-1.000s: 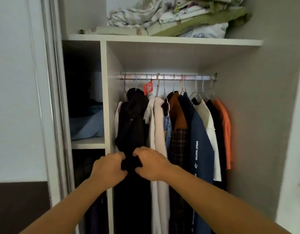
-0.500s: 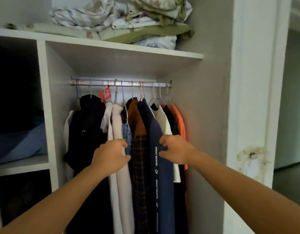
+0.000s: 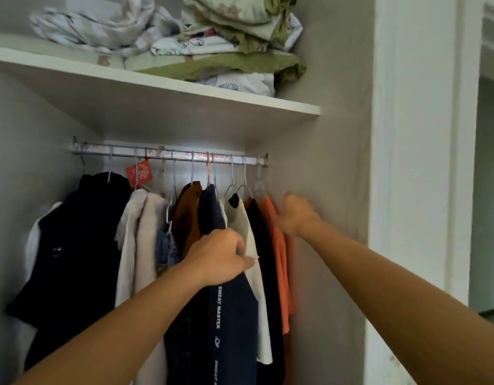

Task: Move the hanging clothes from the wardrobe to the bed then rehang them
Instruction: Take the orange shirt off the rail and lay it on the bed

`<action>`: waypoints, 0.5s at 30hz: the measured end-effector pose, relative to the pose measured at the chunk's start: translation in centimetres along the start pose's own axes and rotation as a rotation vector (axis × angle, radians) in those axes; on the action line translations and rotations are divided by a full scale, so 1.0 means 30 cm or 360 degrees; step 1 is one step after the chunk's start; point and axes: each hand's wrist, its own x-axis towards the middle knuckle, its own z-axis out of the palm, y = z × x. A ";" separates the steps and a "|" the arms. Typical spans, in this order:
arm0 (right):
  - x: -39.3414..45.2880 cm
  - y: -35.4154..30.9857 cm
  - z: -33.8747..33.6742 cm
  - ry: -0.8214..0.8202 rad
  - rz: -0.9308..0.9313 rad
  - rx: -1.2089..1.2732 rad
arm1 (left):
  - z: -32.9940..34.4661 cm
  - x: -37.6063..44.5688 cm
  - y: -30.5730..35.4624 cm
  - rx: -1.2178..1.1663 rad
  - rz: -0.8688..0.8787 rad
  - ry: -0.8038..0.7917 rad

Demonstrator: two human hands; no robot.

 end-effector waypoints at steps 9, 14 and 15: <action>0.220 -0.027 0.151 -0.0163 0.0043 -0.0016 | 0.052 0.087 -0.030 0.0019 0.0020 -0.0121; 0.274 -0.048 0.194 -0.0249 0.0048 -0.0099 | 0.063 0.095 -0.081 -0.0029 0.0089 -0.0118; 0.276 -0.051 0.194 -0.0231 0.0029 -0.0128 | 0.064 0.095 -0.088 -0.0037 0.0096 -0.0095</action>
